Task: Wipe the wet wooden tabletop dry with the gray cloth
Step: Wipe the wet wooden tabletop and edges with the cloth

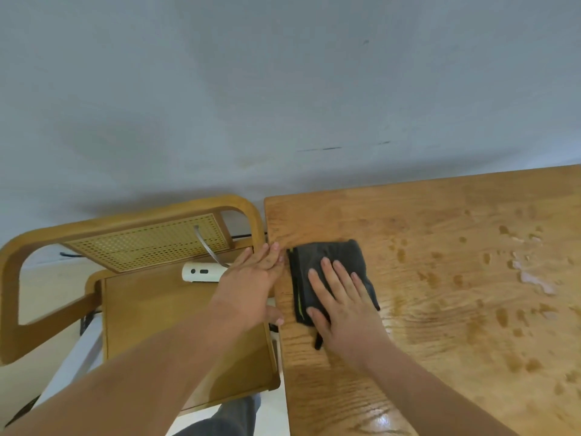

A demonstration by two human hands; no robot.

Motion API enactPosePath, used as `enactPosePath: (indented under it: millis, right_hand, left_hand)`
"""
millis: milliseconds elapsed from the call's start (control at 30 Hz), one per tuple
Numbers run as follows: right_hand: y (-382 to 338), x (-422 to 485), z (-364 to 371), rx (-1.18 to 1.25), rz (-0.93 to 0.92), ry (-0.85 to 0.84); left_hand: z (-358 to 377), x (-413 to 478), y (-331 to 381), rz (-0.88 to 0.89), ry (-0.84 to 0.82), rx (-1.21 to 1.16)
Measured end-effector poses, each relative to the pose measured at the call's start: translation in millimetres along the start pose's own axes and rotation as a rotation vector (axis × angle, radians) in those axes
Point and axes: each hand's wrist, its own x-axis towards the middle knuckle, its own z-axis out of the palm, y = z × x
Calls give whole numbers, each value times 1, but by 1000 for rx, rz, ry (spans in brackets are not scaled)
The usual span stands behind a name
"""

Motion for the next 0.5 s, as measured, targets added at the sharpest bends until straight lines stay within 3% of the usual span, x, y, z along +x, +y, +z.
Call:
enactPosePath:
  millis: [267, 500]
  right_hand:
    - [4, 147, -60, 75, 198, 15]
    - [-7, 59, -23, 39, 73, 58]
  left_hand:
    - [1, 0, 6, -20, -4, 38]
    - [4, -3, 3, -19, -1, 2]
